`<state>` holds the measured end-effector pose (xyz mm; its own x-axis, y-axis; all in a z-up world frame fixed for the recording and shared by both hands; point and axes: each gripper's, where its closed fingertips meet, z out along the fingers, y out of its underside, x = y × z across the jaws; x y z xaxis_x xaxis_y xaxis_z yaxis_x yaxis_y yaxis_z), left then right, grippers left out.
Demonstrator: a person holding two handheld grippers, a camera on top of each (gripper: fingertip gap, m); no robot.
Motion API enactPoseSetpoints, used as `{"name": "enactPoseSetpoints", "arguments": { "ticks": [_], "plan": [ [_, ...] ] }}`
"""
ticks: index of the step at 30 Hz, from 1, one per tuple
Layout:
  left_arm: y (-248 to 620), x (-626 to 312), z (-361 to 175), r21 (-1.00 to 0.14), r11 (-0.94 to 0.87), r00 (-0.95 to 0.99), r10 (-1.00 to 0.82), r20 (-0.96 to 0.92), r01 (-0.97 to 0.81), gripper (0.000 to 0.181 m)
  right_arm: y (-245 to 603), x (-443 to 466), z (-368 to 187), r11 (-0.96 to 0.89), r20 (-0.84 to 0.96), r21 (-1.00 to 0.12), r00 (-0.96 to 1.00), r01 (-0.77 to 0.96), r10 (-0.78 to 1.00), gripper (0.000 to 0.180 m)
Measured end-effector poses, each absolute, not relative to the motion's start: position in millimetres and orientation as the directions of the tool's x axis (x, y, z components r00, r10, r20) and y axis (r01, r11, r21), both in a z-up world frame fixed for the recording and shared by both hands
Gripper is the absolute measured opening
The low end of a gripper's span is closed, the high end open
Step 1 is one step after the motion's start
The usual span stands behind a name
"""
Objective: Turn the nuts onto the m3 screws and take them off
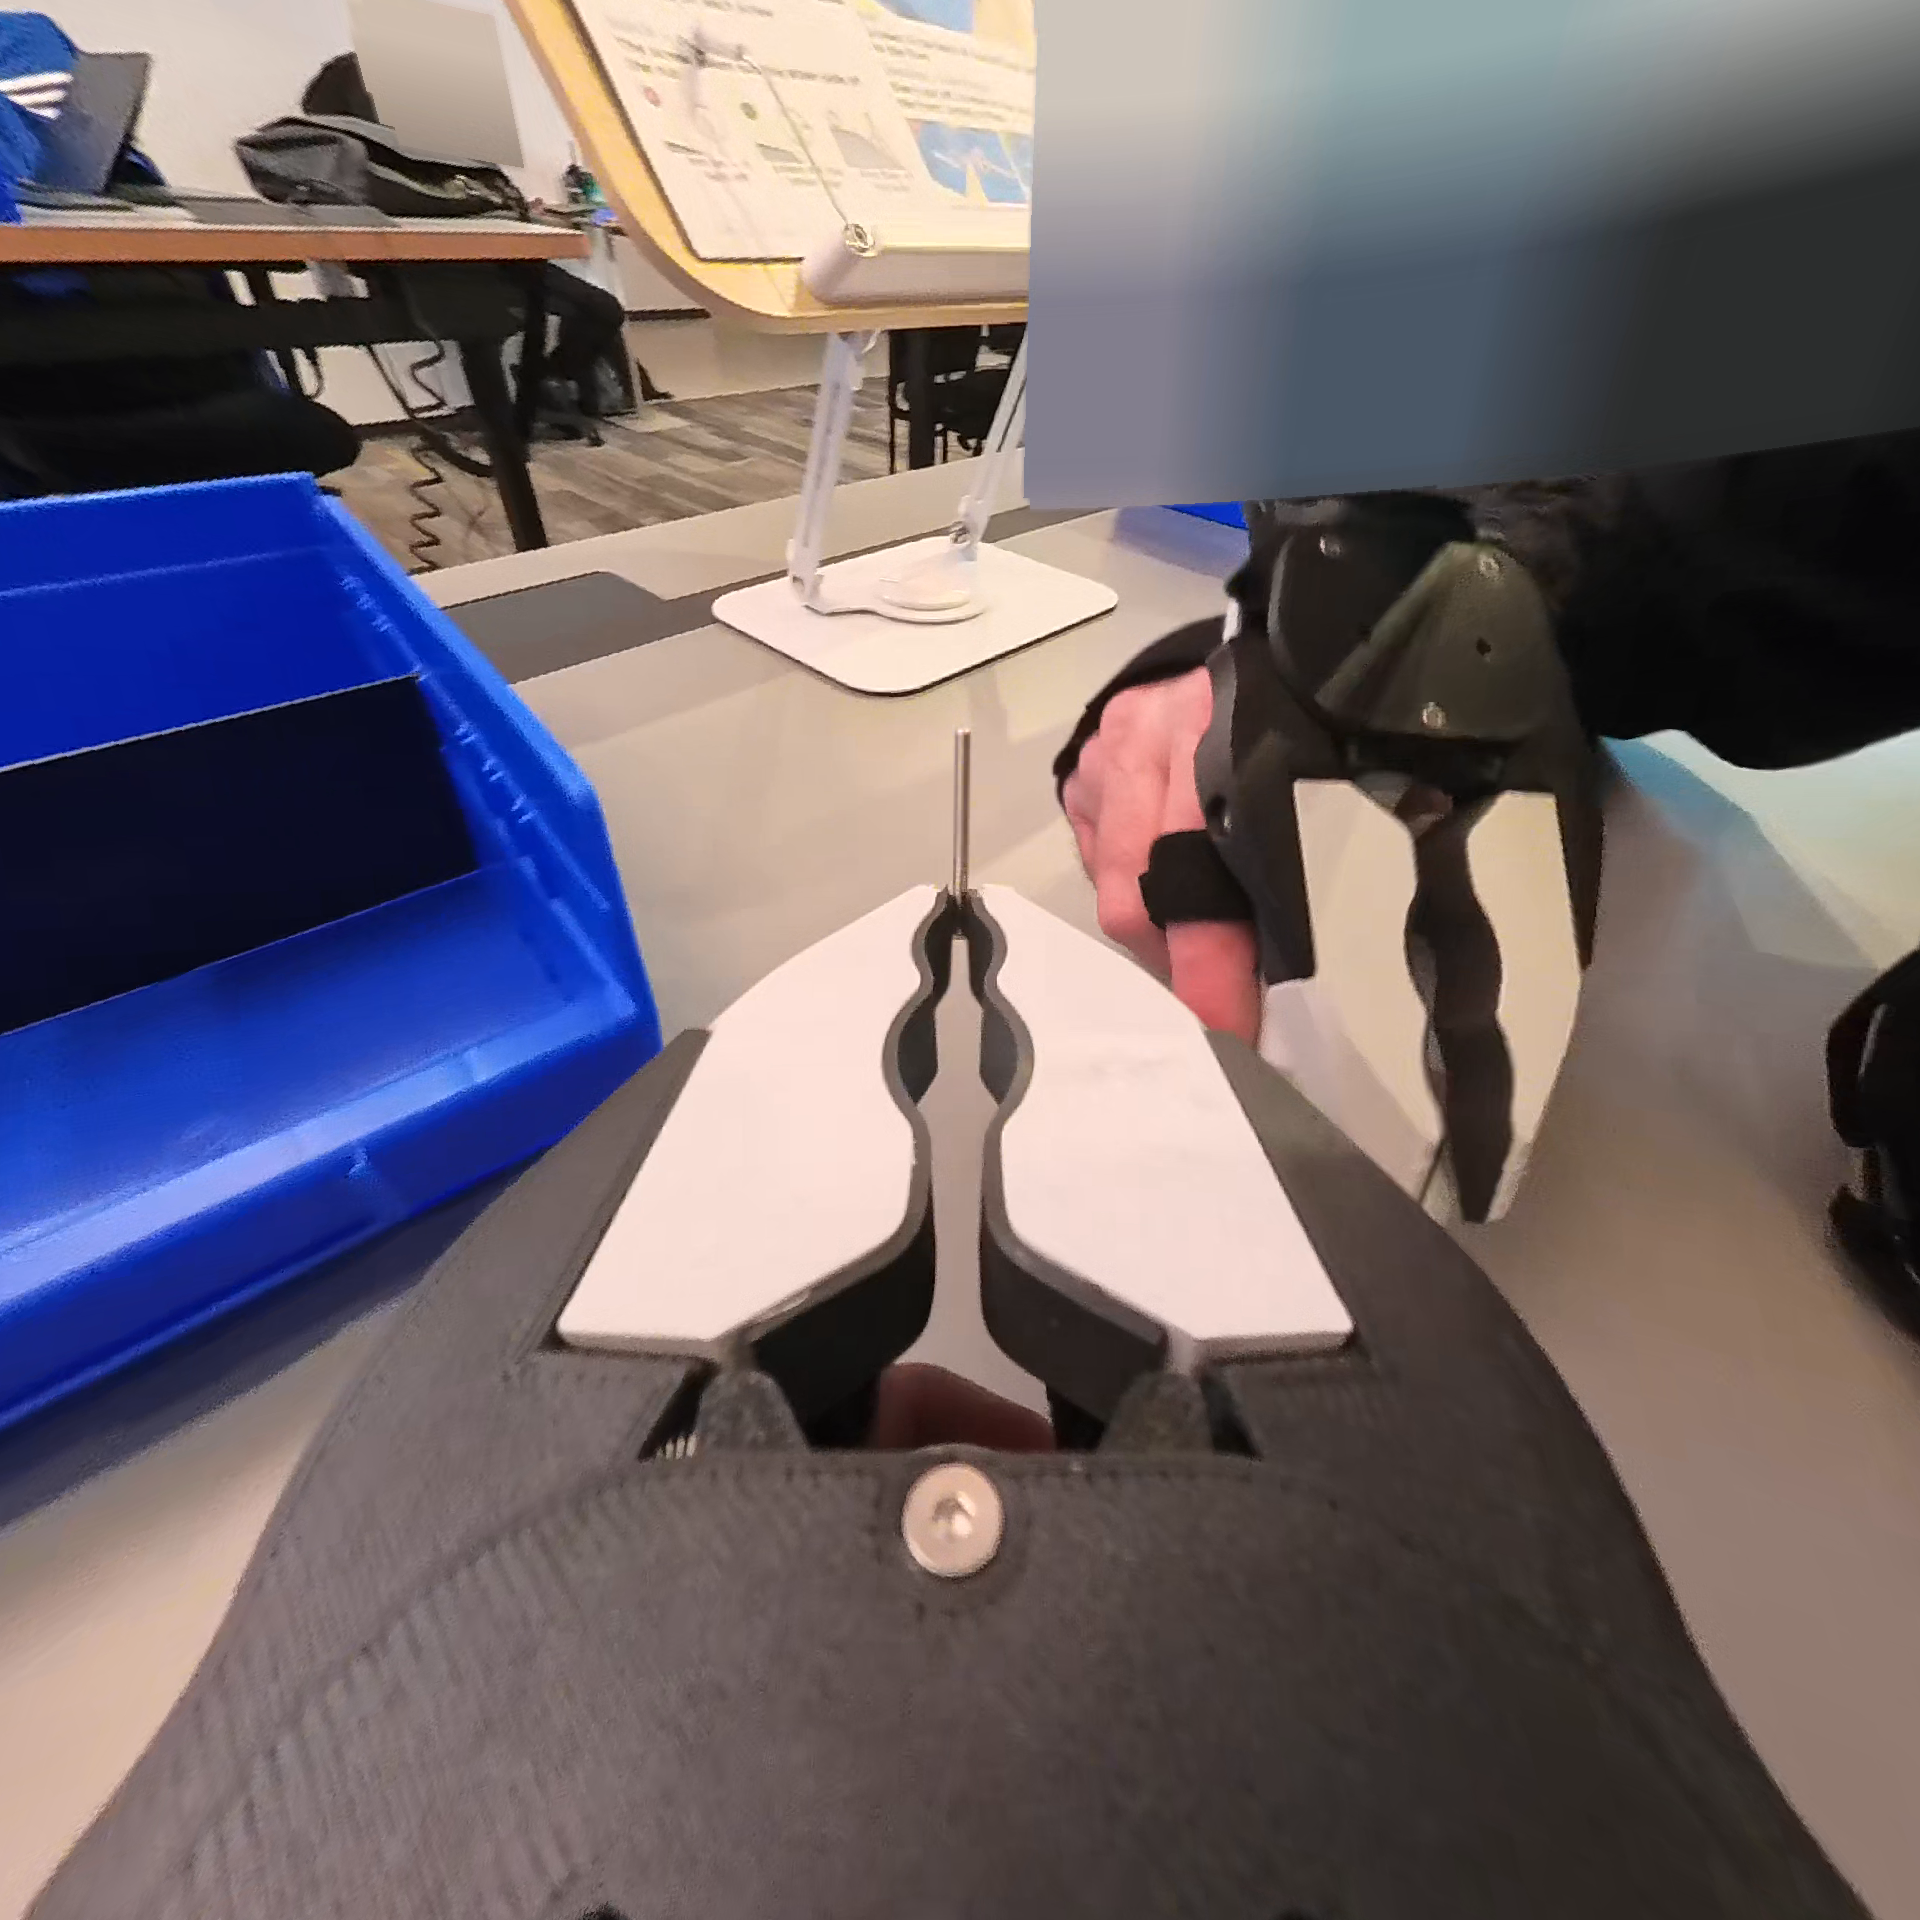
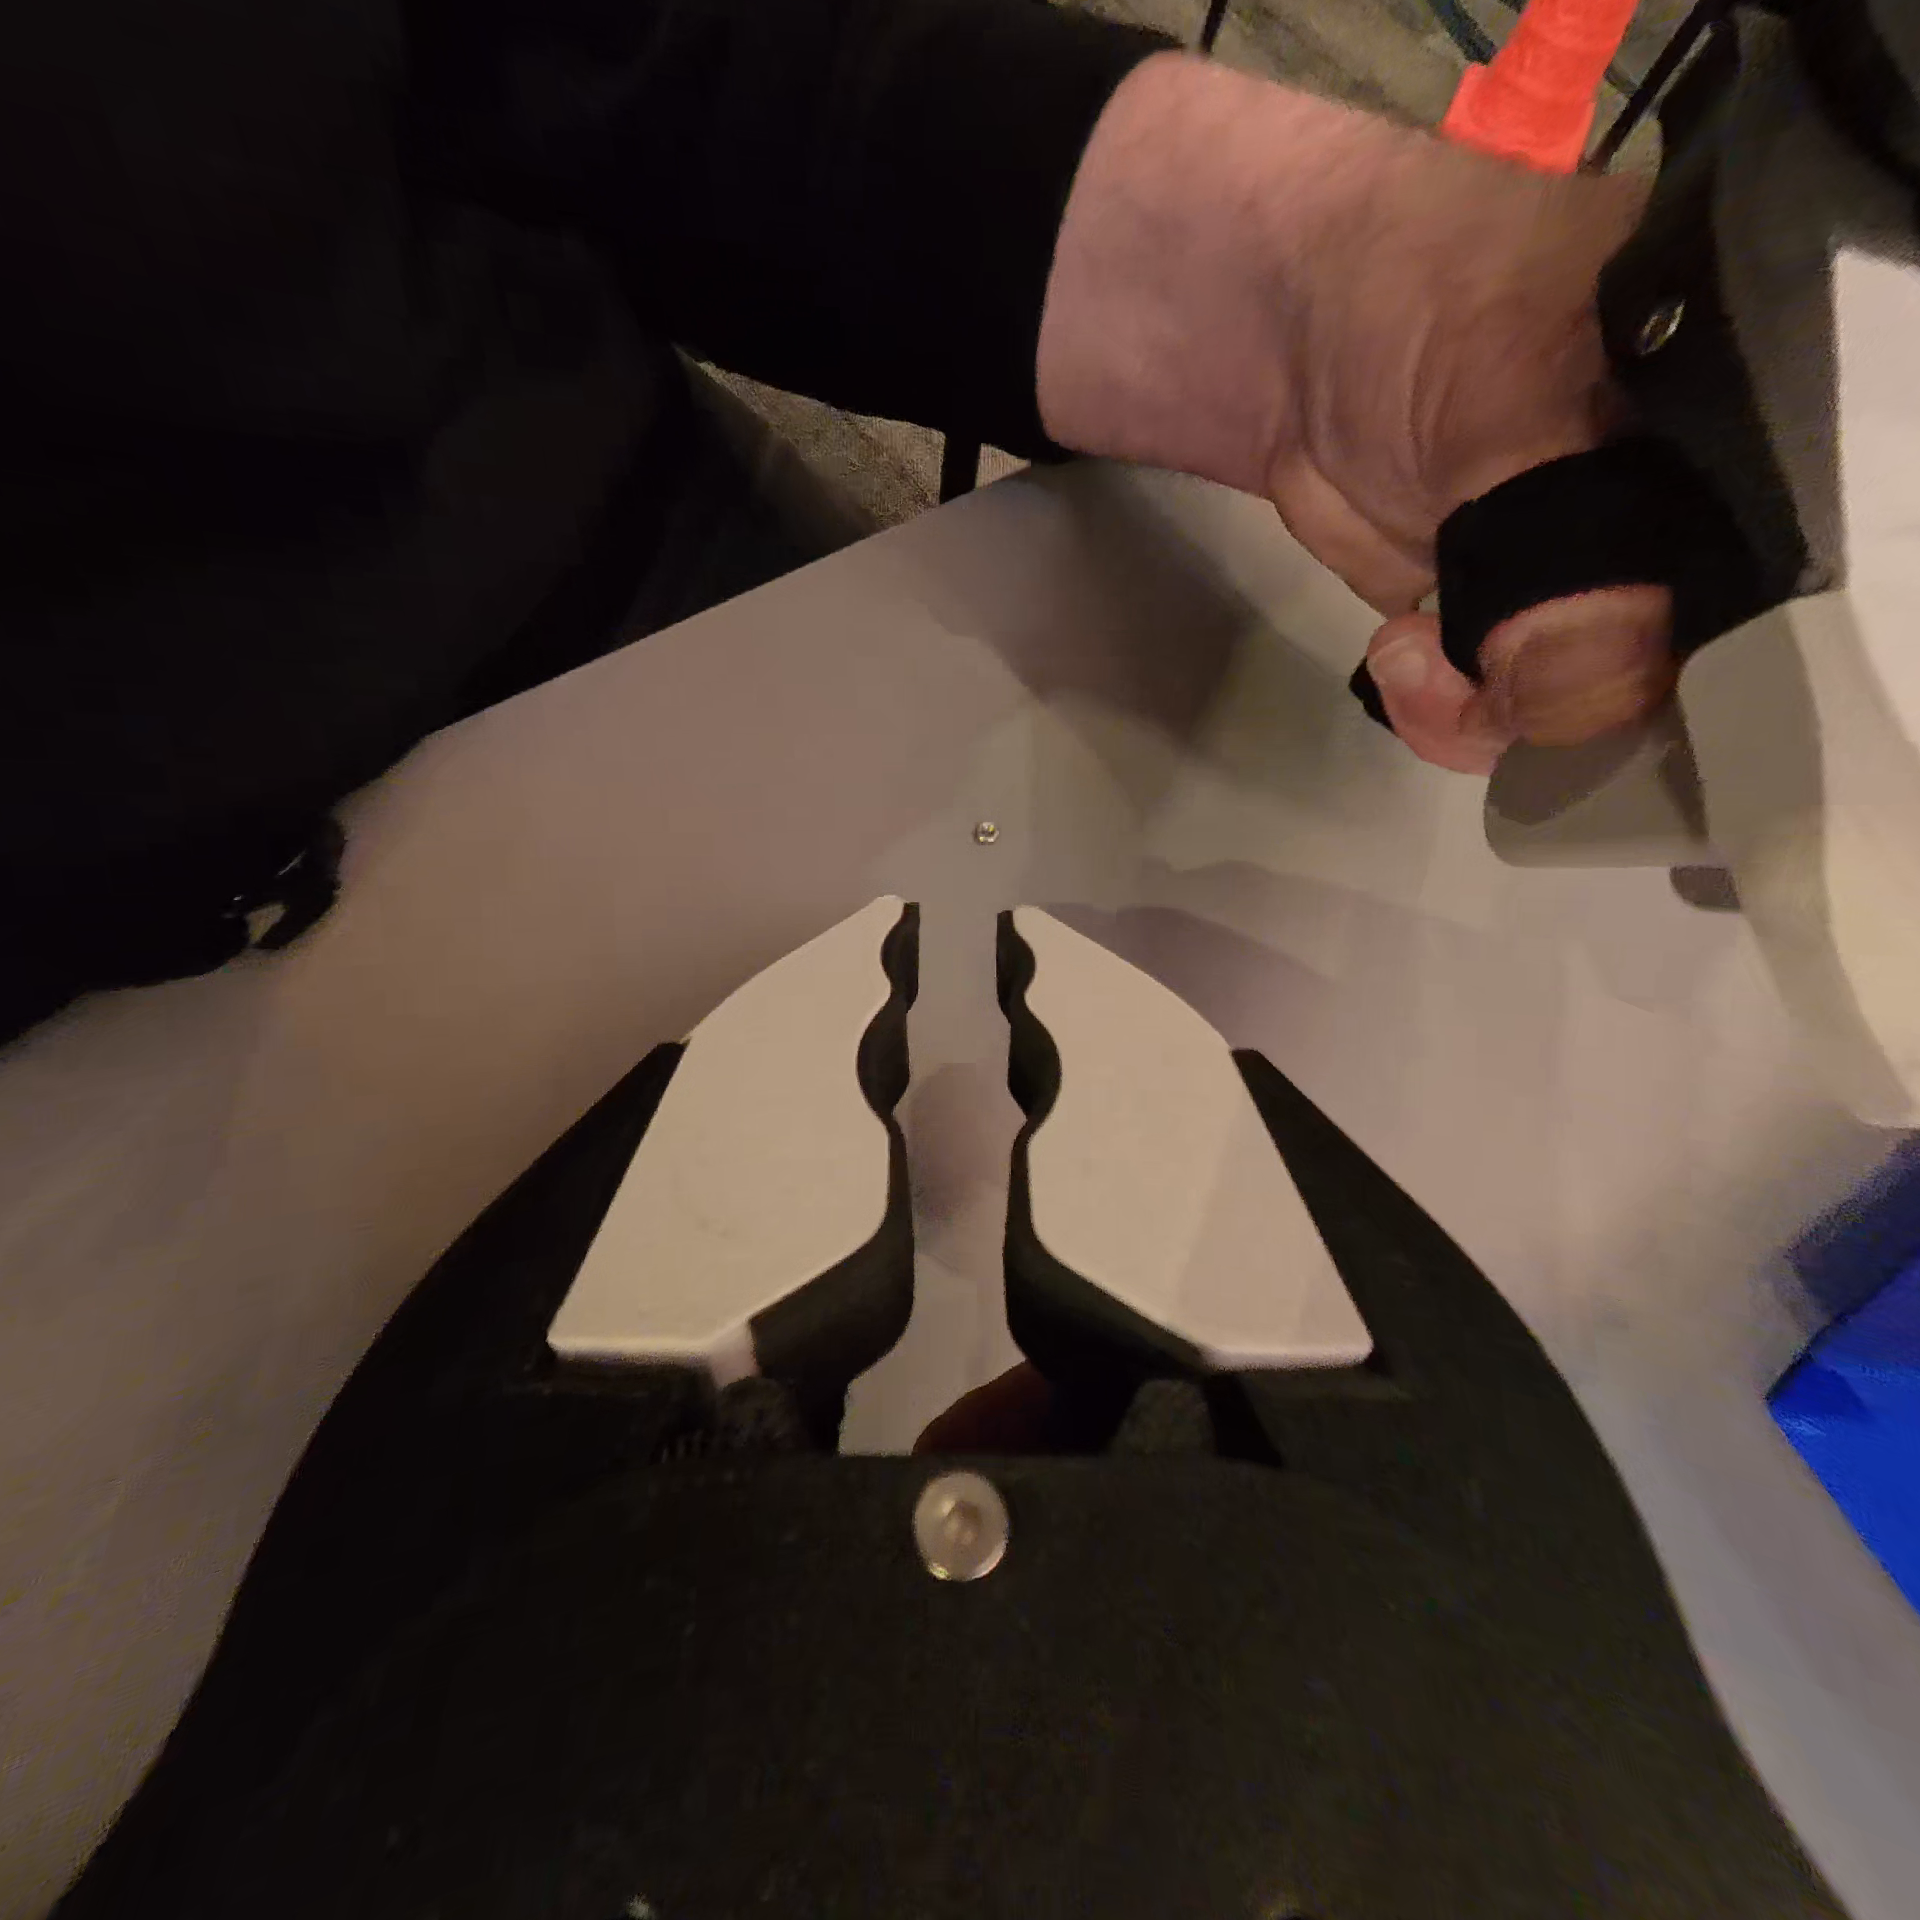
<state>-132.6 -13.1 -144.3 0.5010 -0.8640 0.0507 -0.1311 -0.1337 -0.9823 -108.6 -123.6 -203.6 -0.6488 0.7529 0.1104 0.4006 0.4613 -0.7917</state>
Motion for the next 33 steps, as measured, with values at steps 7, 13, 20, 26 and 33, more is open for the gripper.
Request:
{"name": "enactPoseSetpoints", "arguments": {
  "ticks": [7, 13, 20, 26, 33],
  "plan": [
    [-32, -152, -172, -0.908, -0.185, 0.523, -0.851, -0.043, -0.376, 0.002, -121, -107, -210, 0.452, 0.104, -0.777, -0.619, 0.438, 0.778, 0.013],
    [-47, -141, -227, -0.650, -0.174, 0.380, -0.905, -0.190, -0.740, 0.002, -102, -83, -214, 0.397, 0.091, -0.788, -0.548, 0.471, 0.832, 0.011],
    [-53, -130, -248, -0.513, -0.163, 0.296, -0.936, -0.189, -0.843, 0.002, -103, -70, -224, 0.408, 0.092, -0.769, -0.547, 0.491, 0.832, 0.010],
    [-56, -129, -248, -0.514, -0.168, 0.289, -0.943, -0.165, -0.841, 0.006, -105, -71, -228, 0.406, 0.082, -0.770, -0.555, 0.492, 0.828, 0.010],
    [-63, -143, -229, -0.552, -0.191, 0.329, -0.930, -0.162, -0.812, 0.021, -105, -71, -227, 0.389, 0.069, -0.782, -0.553, 0.487, 0.830, 0.009]
  ]
}}
